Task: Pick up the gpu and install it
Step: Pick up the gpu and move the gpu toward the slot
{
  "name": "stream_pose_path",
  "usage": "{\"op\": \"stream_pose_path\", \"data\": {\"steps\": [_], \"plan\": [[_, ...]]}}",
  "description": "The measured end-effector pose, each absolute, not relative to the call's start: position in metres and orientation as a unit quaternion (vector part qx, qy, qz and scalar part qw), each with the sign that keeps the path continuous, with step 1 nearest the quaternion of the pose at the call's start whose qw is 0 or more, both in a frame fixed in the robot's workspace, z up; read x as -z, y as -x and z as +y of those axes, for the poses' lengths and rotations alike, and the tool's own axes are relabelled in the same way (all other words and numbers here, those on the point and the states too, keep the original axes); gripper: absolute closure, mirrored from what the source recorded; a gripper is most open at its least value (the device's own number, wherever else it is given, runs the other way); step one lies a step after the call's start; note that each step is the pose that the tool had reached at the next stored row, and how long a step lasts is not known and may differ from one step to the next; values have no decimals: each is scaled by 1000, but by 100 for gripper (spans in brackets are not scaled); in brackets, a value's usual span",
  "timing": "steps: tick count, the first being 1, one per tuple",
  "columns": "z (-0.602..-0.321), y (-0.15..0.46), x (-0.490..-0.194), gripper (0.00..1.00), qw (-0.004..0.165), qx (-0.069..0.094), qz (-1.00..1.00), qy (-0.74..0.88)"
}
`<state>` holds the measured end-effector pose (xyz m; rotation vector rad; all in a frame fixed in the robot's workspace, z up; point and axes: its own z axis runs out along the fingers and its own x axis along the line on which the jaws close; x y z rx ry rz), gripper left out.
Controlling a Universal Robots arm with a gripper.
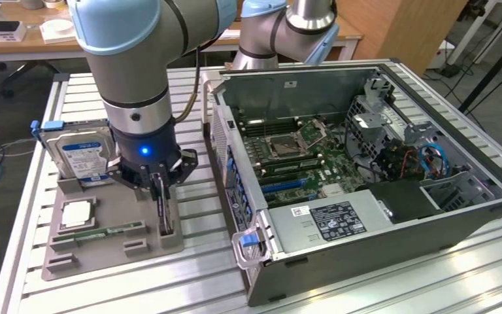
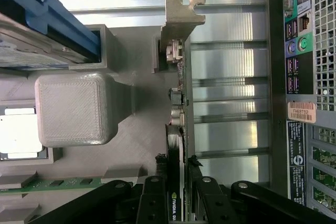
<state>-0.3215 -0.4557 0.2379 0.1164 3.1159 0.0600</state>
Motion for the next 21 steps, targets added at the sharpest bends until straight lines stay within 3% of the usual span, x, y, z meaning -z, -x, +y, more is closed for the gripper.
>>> {"op": "stream_pose_path", "data": {"steps": [21], "plan": [[-456, 321, -247, 74, 11, -19, 999, -37]]}}
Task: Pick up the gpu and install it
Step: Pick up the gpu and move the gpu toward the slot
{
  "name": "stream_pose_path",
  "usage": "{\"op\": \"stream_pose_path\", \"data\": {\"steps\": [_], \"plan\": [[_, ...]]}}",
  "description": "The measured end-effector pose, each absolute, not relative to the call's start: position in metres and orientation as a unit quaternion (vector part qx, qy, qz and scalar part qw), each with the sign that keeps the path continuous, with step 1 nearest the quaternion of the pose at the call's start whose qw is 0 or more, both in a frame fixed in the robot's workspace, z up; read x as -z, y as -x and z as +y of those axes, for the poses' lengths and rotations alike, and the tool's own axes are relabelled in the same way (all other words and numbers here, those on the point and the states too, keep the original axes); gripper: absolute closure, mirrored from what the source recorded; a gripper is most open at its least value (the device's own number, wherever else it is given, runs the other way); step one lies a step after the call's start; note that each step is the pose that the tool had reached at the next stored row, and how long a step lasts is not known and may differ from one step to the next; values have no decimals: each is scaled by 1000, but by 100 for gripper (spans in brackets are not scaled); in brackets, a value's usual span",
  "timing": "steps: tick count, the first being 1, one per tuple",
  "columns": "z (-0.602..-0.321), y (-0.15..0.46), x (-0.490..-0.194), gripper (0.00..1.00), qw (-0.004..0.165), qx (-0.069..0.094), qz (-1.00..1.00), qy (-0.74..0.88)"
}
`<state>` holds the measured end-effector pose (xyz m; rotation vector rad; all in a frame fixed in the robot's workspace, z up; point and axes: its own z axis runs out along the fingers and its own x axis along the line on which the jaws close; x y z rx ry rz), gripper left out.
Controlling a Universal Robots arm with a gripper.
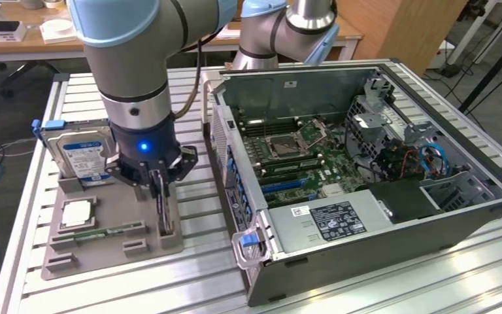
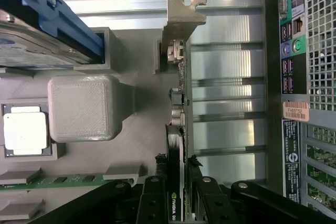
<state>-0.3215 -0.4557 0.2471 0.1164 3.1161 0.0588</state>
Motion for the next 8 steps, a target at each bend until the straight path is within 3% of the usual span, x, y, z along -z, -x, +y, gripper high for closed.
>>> {"op": "stream_pose_path", "data": {"steps": [8], "plan": [[-456, 322, -256, 74, 11, -19, 999, -37]]}}
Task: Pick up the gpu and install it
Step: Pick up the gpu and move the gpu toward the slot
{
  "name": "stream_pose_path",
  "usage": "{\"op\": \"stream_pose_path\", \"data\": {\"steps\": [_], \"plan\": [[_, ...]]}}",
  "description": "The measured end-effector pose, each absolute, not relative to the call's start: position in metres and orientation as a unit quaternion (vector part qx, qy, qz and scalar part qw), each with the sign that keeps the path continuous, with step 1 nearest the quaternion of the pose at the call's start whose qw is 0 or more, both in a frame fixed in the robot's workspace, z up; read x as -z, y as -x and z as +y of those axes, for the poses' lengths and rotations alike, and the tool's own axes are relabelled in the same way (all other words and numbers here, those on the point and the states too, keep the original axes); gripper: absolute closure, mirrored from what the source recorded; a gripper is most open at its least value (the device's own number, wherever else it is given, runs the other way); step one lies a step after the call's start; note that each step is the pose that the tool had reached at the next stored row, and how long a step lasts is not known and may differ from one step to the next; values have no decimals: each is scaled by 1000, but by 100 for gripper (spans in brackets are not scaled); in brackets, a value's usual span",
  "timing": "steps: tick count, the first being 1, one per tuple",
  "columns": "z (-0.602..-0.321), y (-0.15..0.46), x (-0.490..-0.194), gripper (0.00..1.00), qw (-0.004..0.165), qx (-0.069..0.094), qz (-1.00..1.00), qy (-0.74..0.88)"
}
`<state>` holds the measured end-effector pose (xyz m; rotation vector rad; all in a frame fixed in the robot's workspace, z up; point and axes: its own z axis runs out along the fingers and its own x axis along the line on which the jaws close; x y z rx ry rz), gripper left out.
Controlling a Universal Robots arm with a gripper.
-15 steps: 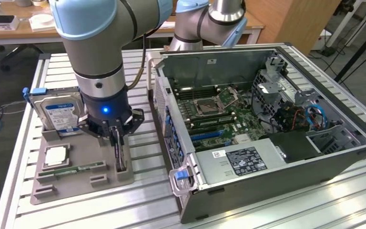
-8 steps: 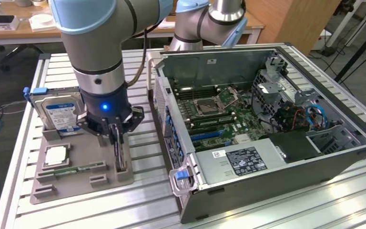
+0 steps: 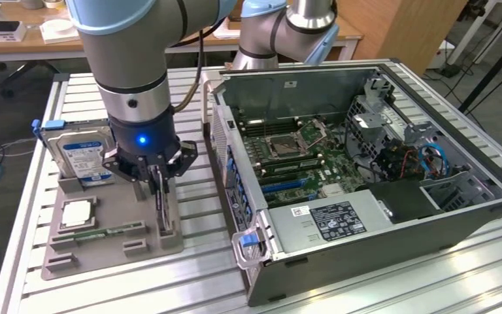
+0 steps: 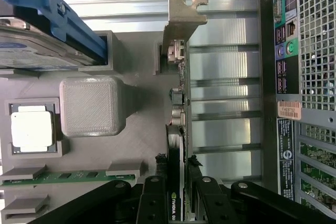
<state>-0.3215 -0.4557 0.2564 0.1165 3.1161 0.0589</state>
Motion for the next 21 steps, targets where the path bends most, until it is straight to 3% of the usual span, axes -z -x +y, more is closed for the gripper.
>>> {"op": "stream_pose_path", "data": {"steps": [21], "plan": [[-456, 321, -269, 74, 11, -19, 999, -37]]}}
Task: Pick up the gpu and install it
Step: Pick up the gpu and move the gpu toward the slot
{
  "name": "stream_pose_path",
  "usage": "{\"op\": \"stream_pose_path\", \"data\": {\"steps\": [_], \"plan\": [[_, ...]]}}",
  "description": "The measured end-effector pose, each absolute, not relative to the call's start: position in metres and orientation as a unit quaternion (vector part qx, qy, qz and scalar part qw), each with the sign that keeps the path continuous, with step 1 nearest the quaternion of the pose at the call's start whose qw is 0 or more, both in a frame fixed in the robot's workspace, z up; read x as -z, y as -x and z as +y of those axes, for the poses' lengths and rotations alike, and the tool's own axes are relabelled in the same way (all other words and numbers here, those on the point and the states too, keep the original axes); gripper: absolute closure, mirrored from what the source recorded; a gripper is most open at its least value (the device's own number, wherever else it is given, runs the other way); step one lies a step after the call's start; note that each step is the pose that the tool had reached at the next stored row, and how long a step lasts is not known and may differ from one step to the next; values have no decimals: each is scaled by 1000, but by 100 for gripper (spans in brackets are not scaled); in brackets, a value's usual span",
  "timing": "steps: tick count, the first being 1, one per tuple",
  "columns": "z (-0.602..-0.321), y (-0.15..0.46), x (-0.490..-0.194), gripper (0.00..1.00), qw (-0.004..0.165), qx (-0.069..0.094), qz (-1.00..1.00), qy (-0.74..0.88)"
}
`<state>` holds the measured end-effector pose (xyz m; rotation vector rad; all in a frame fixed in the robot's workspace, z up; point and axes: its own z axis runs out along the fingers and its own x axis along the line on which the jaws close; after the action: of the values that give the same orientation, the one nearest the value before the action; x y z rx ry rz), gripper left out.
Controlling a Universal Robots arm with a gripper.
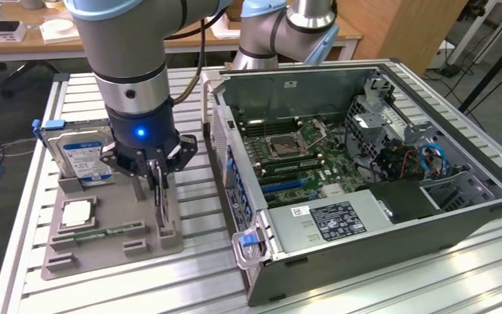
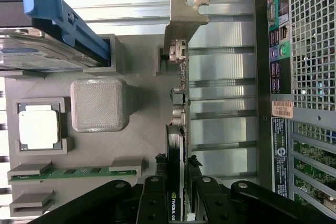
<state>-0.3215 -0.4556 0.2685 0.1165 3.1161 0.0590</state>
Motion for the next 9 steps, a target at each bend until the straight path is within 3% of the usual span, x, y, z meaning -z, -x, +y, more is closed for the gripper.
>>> {"op": "stream_pose_path", "data": {"steps": [9], "plan": [[-456, 322, -269, 74, 11, -19, 999, -37]]}}
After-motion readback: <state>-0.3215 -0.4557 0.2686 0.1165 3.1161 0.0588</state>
